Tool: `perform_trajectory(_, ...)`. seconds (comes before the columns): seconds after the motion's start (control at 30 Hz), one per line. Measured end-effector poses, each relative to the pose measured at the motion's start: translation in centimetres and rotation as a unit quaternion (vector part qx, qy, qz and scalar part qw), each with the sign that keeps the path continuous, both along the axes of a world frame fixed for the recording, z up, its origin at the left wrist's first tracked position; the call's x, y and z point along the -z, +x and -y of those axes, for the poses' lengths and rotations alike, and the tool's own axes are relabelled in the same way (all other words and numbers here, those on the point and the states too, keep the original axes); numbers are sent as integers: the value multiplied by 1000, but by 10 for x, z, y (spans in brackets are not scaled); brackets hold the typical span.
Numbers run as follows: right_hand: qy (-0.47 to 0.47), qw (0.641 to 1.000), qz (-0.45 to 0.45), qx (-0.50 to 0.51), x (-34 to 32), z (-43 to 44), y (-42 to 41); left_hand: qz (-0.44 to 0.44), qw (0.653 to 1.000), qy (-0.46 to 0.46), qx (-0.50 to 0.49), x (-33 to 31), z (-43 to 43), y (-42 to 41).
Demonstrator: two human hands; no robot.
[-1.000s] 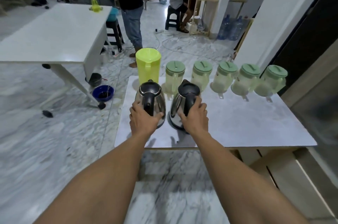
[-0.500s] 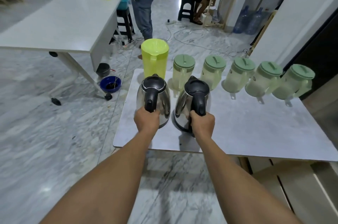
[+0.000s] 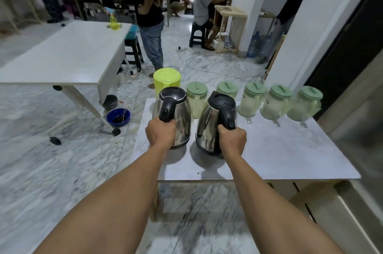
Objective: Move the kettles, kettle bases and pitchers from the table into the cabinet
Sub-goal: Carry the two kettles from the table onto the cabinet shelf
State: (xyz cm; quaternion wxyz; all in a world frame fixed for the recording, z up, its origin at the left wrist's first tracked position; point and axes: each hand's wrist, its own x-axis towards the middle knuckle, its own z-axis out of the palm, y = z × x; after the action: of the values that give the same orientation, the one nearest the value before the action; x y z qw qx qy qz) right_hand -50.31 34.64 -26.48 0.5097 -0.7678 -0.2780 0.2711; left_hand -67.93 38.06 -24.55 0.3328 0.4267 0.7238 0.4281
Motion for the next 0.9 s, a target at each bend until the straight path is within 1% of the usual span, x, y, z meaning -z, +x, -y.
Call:
perform_trajectory(0.13,33,998,1,51,-45,21,5,5,998,40,50,-42,6,5)
perform_trajectory(0.27,59,993,11,105,-93,46,14,-11,992,75,104,-81,8,15)
perform_trajectory(0.4,68,986,46,146,-138,76,30,-20,982,99,162,-116,11,30)
perform_trajectory(0.43,84,980,57,170,-153,89,35,-23,976,108,187,-129,16,37)
perform_trajectory(0.6,108,960,87,243,-200,134,51,-16,961,137,240,-173,36,67)
perform_trajectory(0.77,99,928,147,327,-240,188,67,-2,934,162,318,-207,67,102)
perform_trajectory(0.9,91,903,155,389,-260,241,79,16,912,185,366,-230,102,130)
